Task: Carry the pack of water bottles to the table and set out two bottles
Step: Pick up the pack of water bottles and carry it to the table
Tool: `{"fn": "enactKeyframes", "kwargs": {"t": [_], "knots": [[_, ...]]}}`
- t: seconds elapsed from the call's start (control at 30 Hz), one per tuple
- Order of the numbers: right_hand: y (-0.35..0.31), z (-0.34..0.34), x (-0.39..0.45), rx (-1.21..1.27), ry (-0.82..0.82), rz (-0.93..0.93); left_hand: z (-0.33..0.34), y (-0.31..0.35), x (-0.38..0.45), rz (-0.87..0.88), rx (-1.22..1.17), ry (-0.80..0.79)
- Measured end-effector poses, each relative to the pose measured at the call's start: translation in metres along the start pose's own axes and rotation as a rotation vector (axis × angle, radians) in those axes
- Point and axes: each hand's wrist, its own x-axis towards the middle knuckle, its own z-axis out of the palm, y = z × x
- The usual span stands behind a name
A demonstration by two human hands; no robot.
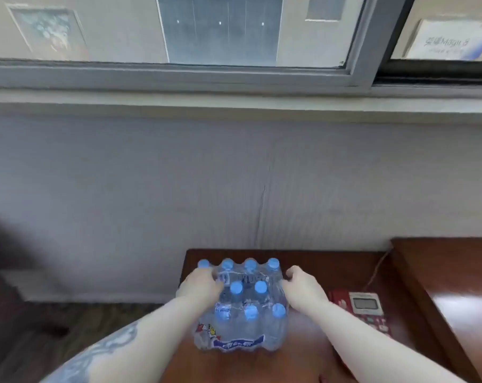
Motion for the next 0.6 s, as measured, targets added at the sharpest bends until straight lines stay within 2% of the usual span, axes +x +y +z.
{"fn": "enactKeyframes", "kwargs": {"t": [0.13, 0.23, 0.33, 0.43, 0.53, 0.6], "knots": [[0.007, 0.031, 0.035, 0.342, -0.142, 0.185, 0.027, -0.011, 0.019, -0.134, -0.06, -0.01], [0.014, 0.057, 0.051, 0.406, -0.167, 0.273, 0.044, -0.031, 0.025, -0.173, -0.225, 0.057], [0.016, 0.075, 0.056, 0.477, -0.201, 0.322, 0.049, -0.037, 0.027, -0.151, -0.32, 0.058], [0.019, 0.087, 0.058, 0.509, -0.123, 0.319, 0.05, -0.039, 0.044, -0.272, -0.408, 0.025], [0.024, 0.094, 0.059, 0.589, -0.013, 0.361, 0.048, -0.046, 0.052, -0.42, -0.515, -0.138], [0.029, 0.097, 0.061, 0.696, 0.053, 0.428, 0.05, -0.053, 0.05, -0.449, -0.617, -0.172]]}}
